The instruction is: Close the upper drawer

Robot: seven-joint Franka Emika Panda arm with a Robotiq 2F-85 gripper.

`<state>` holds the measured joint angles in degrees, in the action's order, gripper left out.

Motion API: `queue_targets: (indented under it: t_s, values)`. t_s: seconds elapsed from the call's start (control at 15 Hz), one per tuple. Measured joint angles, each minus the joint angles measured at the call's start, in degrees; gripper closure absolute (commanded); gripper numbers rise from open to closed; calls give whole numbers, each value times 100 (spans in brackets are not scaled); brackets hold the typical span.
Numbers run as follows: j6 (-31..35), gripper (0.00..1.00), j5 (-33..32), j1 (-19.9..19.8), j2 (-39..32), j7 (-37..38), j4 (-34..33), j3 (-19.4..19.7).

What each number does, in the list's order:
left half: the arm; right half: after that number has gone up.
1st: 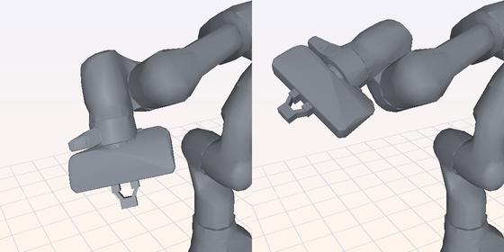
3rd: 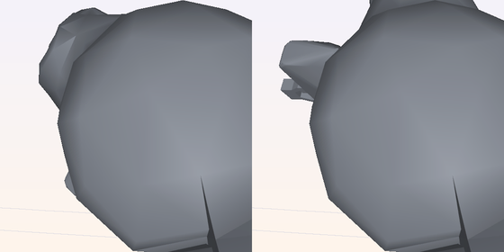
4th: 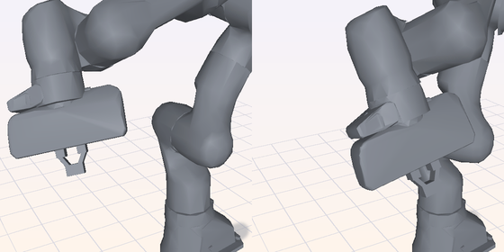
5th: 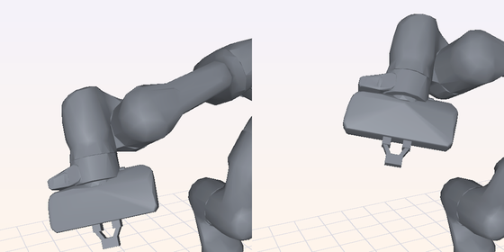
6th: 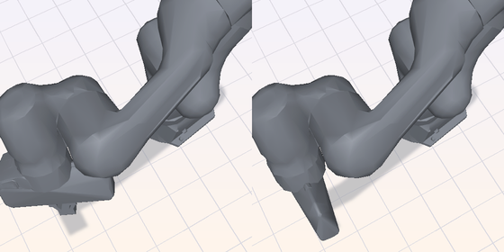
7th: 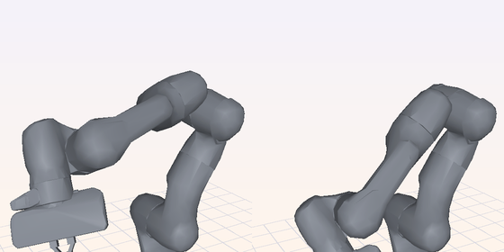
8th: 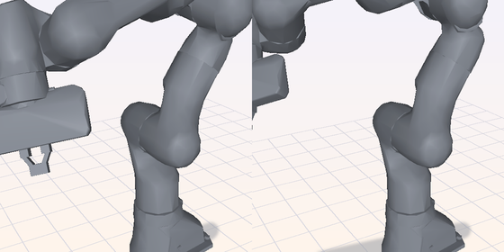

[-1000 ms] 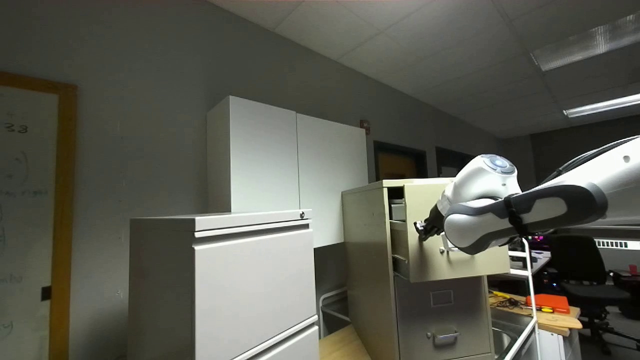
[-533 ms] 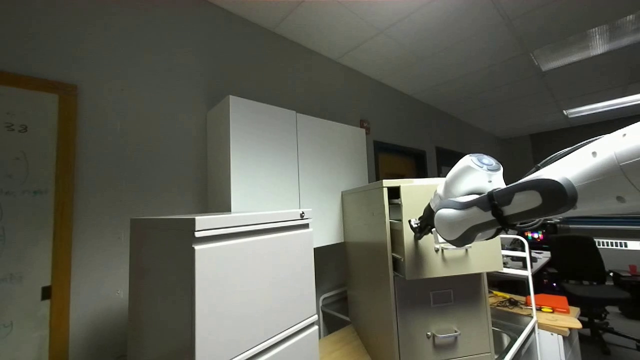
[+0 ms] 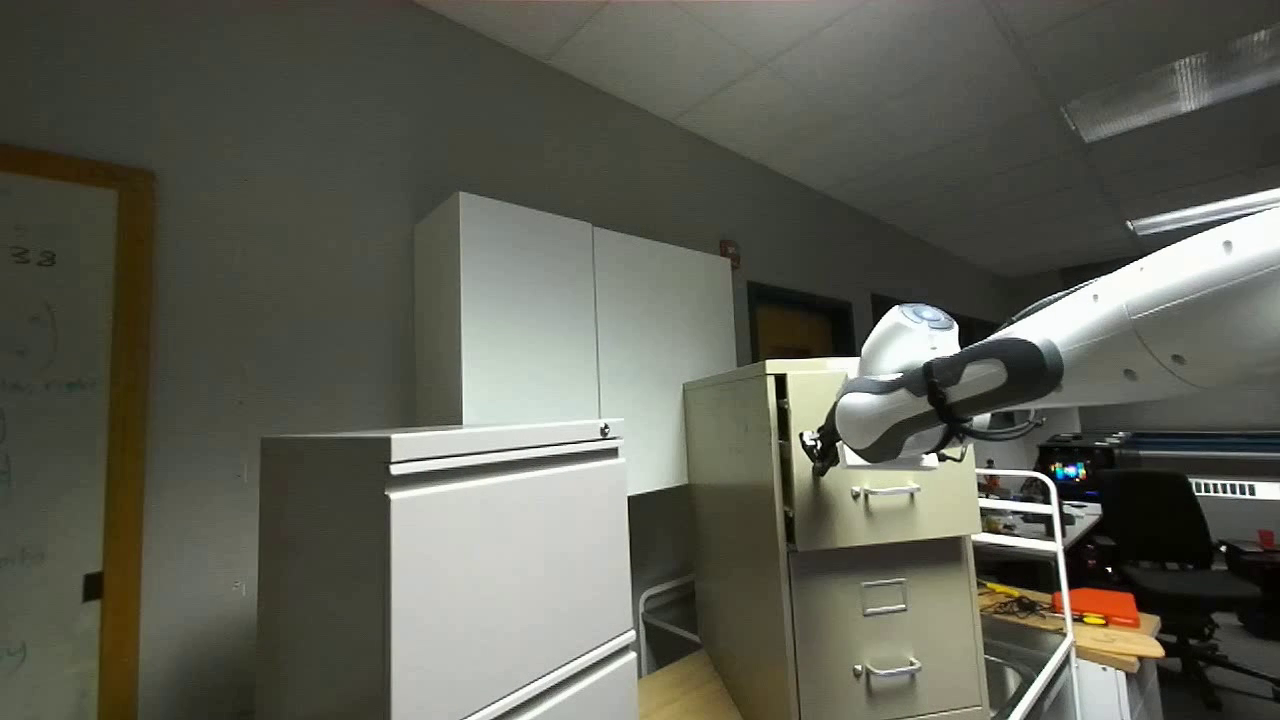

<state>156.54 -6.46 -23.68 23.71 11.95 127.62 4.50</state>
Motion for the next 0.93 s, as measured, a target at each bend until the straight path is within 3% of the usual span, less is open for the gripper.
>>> queue_targets:
  t_s: [0.47, 0.93]
  values:
    - [-808, 100, 835, 618, -635, -30, -940, 640]
    - [-1370, 100, 1394, 849, -1163, -45, -1605, 933]
